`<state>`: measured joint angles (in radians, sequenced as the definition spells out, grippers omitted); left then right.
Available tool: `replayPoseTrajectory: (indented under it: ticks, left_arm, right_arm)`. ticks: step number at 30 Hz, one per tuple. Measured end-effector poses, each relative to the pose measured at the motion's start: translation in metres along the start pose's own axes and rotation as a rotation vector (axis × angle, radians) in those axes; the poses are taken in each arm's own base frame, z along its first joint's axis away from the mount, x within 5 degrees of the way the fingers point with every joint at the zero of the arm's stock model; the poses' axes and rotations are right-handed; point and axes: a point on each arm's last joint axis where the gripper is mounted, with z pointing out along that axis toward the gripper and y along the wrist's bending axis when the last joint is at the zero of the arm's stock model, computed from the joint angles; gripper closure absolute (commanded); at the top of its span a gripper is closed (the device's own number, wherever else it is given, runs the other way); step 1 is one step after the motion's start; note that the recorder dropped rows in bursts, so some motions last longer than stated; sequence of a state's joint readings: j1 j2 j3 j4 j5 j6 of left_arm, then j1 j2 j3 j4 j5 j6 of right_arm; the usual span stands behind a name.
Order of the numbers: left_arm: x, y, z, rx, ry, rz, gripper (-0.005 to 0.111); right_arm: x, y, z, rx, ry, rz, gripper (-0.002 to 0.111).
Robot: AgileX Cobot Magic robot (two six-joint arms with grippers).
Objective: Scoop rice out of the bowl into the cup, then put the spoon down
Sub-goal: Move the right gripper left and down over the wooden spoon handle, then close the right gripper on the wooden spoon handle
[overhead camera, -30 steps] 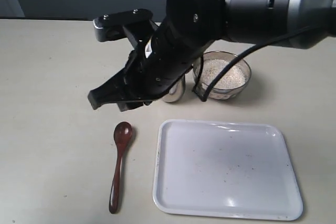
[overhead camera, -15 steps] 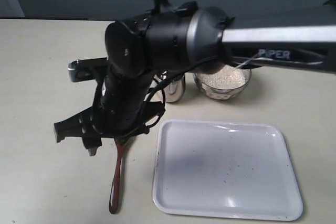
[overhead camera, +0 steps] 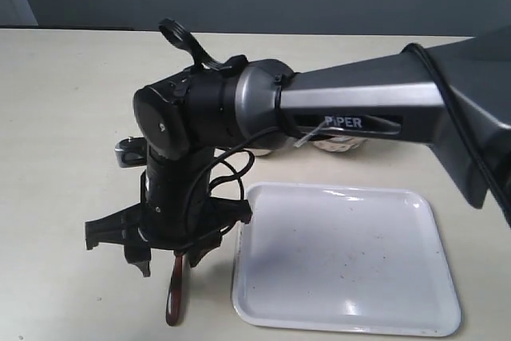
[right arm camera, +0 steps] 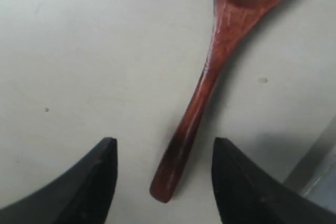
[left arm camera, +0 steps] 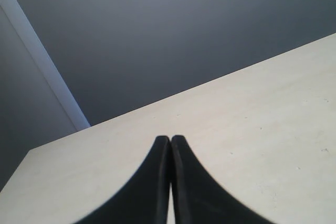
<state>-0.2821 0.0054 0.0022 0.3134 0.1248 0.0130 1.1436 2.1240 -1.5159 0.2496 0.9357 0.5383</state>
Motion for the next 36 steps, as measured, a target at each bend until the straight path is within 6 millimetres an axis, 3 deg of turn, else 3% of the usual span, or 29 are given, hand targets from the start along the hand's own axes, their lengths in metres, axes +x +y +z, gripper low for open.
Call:
replayPoseTrajectory:
  ticks: [6,36]
  left_arm:
    - [0.0,0.0,0.0,0.0,0.0,0.0,0.106]
    - [0.0,0.0,0.0,0.0,0.0,0.0,0.106]
  right_arm:
    - [0.006,0.005,0.018,0.01,0.037,0.014,0.055]
    - [0.004,0.002,0.027,0.042,0.037,0.047,0.055]
